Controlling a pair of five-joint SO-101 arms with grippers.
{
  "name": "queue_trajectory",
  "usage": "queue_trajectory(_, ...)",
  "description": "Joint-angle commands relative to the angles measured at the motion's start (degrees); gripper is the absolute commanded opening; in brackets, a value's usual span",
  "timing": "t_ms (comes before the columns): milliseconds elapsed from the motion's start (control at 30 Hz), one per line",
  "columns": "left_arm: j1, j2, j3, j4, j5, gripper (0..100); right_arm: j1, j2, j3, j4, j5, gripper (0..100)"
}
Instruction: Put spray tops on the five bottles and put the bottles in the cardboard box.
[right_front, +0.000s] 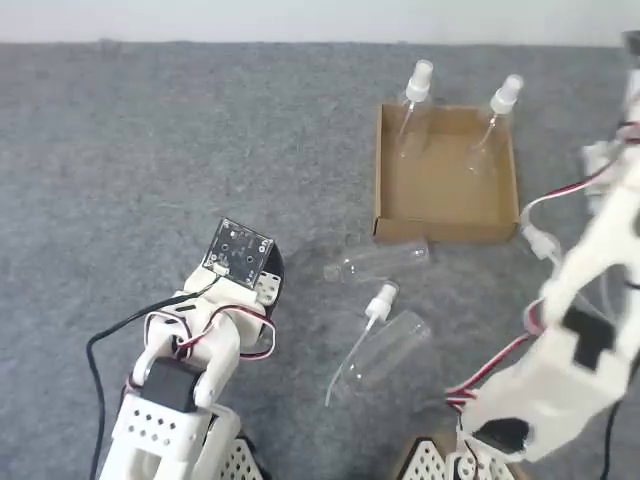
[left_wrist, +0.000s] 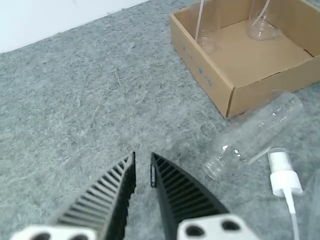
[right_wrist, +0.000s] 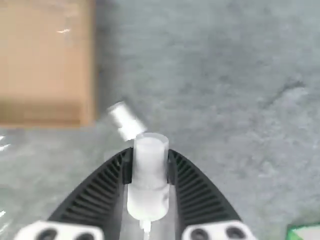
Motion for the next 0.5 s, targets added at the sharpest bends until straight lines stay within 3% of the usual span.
queue_trajectory(0,-3.78,0.26,-2.24,-2.02,-0.18,4,-9.98,-14.46,9.23,2.42,-3.87,2.0)
queue_trajectory(267,-11.25,0.70,-4.79,-1.76,3.16,4,-39.60,-21.85,21.36,1.98,-16.44,2.2)
queue_trajectory(467,-12.22,0.79,-6.20,0.09,4.48,4,-54.55,-16.92,24.79,-5.58,-25.41,2.1)
